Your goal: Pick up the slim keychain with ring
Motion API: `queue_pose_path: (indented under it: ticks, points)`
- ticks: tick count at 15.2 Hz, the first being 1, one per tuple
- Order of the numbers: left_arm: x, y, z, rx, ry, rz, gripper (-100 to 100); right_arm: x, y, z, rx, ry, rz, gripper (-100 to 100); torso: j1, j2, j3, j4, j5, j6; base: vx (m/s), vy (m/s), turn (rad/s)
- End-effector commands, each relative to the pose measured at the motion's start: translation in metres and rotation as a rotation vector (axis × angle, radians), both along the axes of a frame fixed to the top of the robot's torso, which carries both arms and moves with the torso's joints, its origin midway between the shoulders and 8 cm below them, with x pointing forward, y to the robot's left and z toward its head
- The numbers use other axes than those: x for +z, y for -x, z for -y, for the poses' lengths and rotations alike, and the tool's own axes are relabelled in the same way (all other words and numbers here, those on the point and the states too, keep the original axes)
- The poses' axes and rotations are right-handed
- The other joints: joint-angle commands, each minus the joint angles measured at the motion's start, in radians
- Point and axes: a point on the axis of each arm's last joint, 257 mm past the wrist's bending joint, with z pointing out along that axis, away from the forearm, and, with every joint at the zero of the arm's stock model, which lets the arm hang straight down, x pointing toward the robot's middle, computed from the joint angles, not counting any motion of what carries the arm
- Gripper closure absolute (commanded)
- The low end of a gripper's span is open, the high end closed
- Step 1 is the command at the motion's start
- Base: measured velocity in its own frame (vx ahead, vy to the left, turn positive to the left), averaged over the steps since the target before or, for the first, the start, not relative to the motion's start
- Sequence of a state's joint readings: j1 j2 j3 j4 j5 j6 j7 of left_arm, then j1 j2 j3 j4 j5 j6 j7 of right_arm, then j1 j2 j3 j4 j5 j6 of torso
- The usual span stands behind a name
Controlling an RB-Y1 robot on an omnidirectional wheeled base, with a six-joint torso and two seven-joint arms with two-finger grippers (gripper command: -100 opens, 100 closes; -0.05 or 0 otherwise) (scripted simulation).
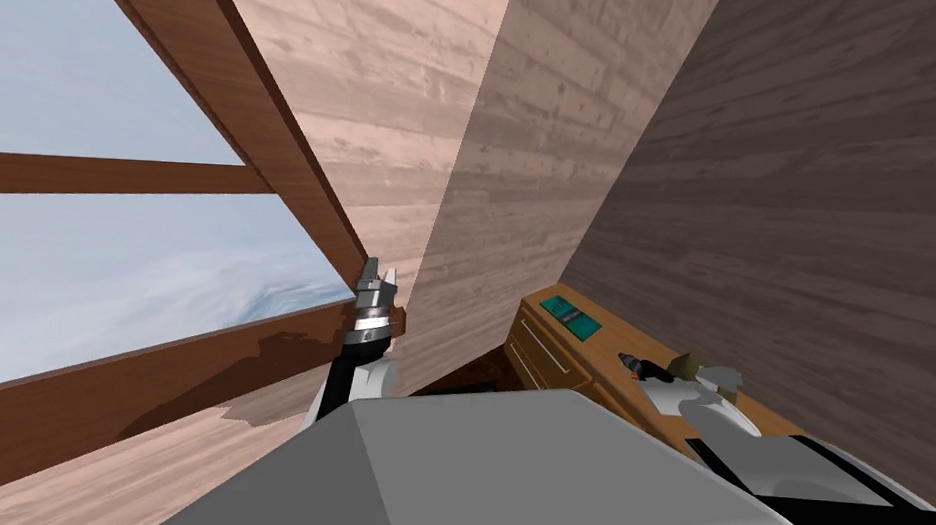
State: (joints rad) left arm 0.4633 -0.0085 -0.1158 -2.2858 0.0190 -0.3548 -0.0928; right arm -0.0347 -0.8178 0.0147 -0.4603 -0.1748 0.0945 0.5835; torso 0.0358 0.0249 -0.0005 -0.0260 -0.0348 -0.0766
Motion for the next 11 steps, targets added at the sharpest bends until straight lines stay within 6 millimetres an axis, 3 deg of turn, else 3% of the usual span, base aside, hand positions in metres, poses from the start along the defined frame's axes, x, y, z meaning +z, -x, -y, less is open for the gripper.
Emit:
queue_pose_path:
  ticks: [1, 4, 6, 7, 11]
  points:
    - [0.000, 0.000, 0.000, 0.000, 0.000, 0.000, 0, -0.008, 0.013, -0.002, -0.006, -0.004, -0.003, -100, 0.000, 0.000, 0.000, 0.000, 0.000, 0.000, 0.094, -0.116, -0.094]
    - [-0.002, 0.000, -0.001, 0.004, -0.001, -0.006, 0, -0.022, 0.034, -0.007, -0.015, -0.014, -0.012, -100, -0.006, -0.010, -0.005, -0.001, -0.003, 0.005, 0.124, -0.117, -0.127]
    - [-0.004, 0.000, -0.002, 0.006, -0.001, -0.009, 0, -0.020, 0.031, -0.007, -0.016, -0.012, -0.014, -100, -0.011, -0.017, -0.009, -0.001, -0.005, 0.008, 0.093, -0.077, -0.038]
    - [-0.004, 0.000, -0.003, 0.007, -0.001, -0.011, 0, -0.020, 0.031, -0.007, -0.016, -0.012, -0.012, 100, -0.010, -0.018, -0.010, -0.001, -0.005, 0.008, 0.018, -0.018, 0.010]
    - [-0.004, 0.000, -0.003, 0.007, -0.001, -0.011, 0, -0.020, 0.030, -0.007, -0.014, -0.012, -0.010, 100, -0.007, -0.016, -0.009, -0.001, -0.005, 0.010, 0.002, -0.002, 0.006]
